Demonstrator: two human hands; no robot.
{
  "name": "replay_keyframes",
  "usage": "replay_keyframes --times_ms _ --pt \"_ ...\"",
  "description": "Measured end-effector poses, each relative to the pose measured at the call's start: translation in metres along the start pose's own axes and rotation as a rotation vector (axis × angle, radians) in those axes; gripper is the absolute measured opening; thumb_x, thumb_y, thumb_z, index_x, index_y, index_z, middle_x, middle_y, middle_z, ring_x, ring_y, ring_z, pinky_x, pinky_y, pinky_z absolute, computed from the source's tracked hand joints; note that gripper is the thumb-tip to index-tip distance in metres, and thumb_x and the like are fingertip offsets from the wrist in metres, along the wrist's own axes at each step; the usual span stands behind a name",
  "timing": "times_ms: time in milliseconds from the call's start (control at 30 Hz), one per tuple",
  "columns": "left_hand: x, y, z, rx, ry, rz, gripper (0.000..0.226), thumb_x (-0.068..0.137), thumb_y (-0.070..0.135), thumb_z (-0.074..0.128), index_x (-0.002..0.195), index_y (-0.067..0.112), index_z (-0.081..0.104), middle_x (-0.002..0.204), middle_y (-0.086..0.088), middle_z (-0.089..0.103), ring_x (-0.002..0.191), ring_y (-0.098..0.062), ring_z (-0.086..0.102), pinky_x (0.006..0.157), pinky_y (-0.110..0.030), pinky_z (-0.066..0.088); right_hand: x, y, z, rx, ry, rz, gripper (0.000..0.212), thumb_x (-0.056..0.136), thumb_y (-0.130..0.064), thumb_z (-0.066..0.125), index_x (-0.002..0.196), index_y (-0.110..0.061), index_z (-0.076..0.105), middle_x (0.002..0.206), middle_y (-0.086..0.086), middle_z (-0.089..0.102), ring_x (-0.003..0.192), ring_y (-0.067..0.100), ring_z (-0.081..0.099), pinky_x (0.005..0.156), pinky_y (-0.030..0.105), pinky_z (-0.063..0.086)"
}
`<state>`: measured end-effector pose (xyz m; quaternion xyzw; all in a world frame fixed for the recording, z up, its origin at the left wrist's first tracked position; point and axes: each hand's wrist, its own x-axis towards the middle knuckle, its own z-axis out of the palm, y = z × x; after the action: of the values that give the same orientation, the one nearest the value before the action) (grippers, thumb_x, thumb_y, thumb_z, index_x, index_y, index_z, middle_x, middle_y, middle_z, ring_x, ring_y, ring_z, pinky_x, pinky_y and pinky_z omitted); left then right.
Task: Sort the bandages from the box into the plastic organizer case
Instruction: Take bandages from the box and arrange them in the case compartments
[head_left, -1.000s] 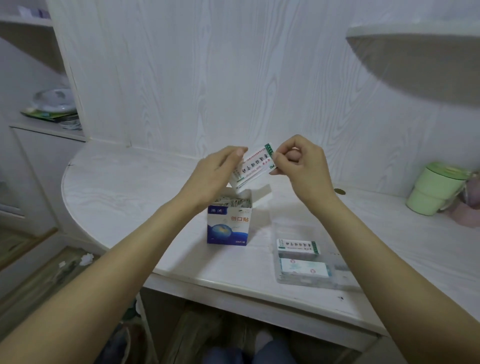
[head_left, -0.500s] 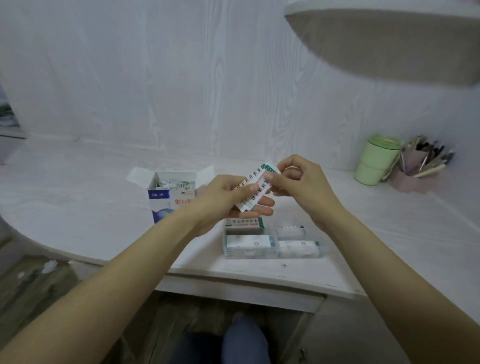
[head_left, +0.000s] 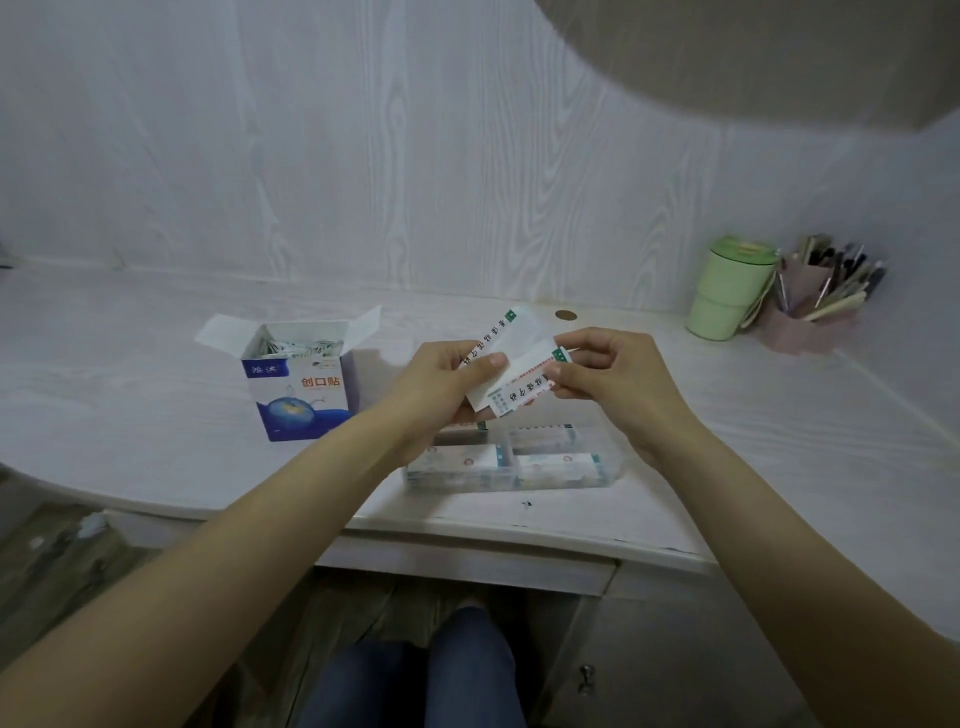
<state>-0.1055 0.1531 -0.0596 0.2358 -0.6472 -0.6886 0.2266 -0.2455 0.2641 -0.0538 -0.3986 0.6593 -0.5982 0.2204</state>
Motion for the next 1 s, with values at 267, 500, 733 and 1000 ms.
replay_keyframes --times_ms 267,500,733,1000 --pt "0.009 0.000 -0.008 -0.049 0.167 0.093 0.013 0.098 0.010 0.048 0.106 0.007 0.057 0.095 -0.013 0.069 0.077 -0.020 0.073 0.063 -0.021 0.058 0.012 0.014 -0.018 -0.016 0.109 0.061 0.013 0.084 0.006 0.063 0.084 -0.006 0.067 0.075 0.015 0.064 0.056 0.010 0.064 0.063 0.017 0.055" --pt "0.012 0.000 -0.016 -0.030 0.213 0.093 0.015 0.099 0.009 0.047 0.108 0.002 0.057 0.094 -0.013 0.068 0.075 -0.020 0.073 0.067 -0.023 0.059 0.021 0.035 -0.013 -0.450 0.039 0.169 0.011 0.084 0.003 0.063 0.081 -0.006 0.068 0.074 0.011 0.061 0.060 0.015 0.066 0.056 0.016 0.054" --pt "0.012 0.000 -0.013 -0.023 0.180 0.067 0.011 0.098 0.010 0.047 0.106 0.007 0.056 0.101 -0.012 0.067 0.077 -0.021 0.073 0.066 -0.023 0.059 0.029 0.036 0.003 -0.822 -0.150 0.084 0.011 0.080 -0.005 0.068 0.077 -0.015 0.070 0.072 -0.004 0.062 0.063 0.003 0.054 0.054 0.012 0.040" --pt "0.009 0.001 -0.008 -0.022 0.158 0.083 0.017 0.098 0.009 0.048 0.089 0.018 0.058 0.090 -0.010 0.070 0.074 -0.019 0.073 0.067 -0.023 0.059 0.033 0.024 0.011 -1.061 -0.255 0.135 0.014 0.082 -0.011 0.065 0.074 -0.022 0.069 0.081 -0.003 0.068 0.080 0.018 0.062 0.065 0.027 0.048"
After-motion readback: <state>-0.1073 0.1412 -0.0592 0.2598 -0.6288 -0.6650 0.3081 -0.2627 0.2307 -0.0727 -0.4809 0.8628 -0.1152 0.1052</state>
